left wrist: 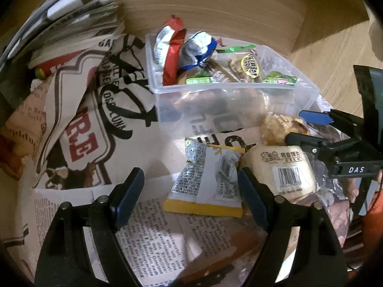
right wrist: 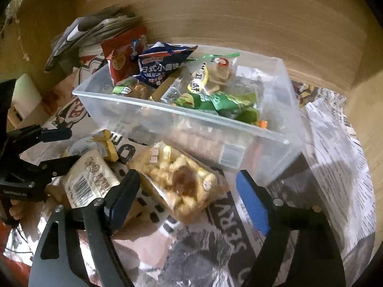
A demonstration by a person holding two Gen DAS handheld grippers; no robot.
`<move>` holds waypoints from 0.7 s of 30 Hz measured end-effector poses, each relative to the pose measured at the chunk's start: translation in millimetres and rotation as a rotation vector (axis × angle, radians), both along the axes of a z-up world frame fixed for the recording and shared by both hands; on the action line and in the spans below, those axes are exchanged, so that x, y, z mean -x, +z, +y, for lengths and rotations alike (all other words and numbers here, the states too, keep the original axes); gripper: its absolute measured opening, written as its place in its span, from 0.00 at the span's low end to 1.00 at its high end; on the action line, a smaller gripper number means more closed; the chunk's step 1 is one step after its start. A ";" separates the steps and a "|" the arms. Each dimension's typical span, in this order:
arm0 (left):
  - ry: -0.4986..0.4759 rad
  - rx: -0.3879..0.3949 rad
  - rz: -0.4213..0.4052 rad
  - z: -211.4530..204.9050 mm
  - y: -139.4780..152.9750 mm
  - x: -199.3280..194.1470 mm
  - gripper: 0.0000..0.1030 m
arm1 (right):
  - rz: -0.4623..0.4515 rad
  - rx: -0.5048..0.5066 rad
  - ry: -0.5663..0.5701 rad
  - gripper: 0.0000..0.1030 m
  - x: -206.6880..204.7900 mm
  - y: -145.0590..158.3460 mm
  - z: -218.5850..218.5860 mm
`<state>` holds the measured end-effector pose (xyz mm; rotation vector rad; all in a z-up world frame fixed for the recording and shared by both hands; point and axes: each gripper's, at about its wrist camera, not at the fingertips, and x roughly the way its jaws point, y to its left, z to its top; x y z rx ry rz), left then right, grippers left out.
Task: Organize snacks
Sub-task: 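Grasp the yellow-edged snack pack with the left tool while the right tool grasps the puffed-rice bar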
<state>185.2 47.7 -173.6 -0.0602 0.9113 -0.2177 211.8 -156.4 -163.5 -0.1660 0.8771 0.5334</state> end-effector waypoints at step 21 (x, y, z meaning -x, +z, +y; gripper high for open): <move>-0.030 -0.103 -0.014 -21.8 -7.3 -8.1 0.57 | 0.015 -0.028 -0.023 0.41 35.8 1.9 -21.1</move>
